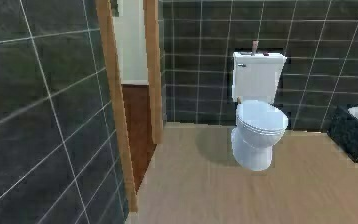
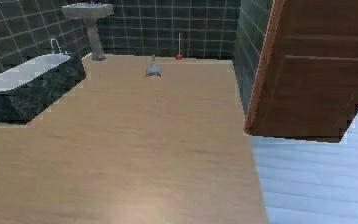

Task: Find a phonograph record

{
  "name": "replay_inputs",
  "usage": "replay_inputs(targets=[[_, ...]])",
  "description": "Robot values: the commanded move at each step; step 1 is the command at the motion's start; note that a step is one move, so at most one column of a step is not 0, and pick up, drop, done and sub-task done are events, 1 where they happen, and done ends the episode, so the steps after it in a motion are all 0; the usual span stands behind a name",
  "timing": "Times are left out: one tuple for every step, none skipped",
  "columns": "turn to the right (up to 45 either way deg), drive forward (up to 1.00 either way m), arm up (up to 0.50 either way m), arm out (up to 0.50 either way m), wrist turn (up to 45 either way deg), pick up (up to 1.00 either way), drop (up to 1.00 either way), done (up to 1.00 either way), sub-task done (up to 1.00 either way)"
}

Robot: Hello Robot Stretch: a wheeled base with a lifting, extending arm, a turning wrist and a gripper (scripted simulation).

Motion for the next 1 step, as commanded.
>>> replay_inputs(targets=[[0.0, 1.0, 0.0, 0.0, 0.0, 0.0, 0.0, 0.0, 0.0]])
